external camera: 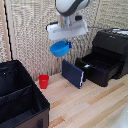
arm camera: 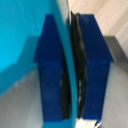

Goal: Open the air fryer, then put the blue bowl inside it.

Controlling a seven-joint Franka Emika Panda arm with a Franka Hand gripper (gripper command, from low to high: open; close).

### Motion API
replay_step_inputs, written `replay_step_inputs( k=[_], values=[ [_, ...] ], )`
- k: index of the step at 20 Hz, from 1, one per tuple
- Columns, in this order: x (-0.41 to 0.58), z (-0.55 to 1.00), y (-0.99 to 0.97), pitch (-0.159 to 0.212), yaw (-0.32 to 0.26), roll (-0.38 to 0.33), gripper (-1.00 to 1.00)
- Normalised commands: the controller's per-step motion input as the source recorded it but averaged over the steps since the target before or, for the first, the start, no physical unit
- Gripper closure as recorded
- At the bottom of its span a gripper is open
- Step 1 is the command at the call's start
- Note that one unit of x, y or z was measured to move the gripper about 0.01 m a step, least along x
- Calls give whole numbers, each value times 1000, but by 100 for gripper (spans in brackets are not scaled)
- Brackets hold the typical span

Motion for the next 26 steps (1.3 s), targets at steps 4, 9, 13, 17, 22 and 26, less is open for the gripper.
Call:
replay_step_inputs(
  k=[4,9,13,17,22,26],
  values=[
    [231,659,-486,-2,-207,0,100],
    [205,465,-479,-31,-224,0,100],
    [137,317,-608,-3,-199,0,100],
    [78,144,-614,0,-210,0,100],
    [31,42,-610,18,-220,0,100],
    [12,0,-709,67,-186,0,100]
  ],
)
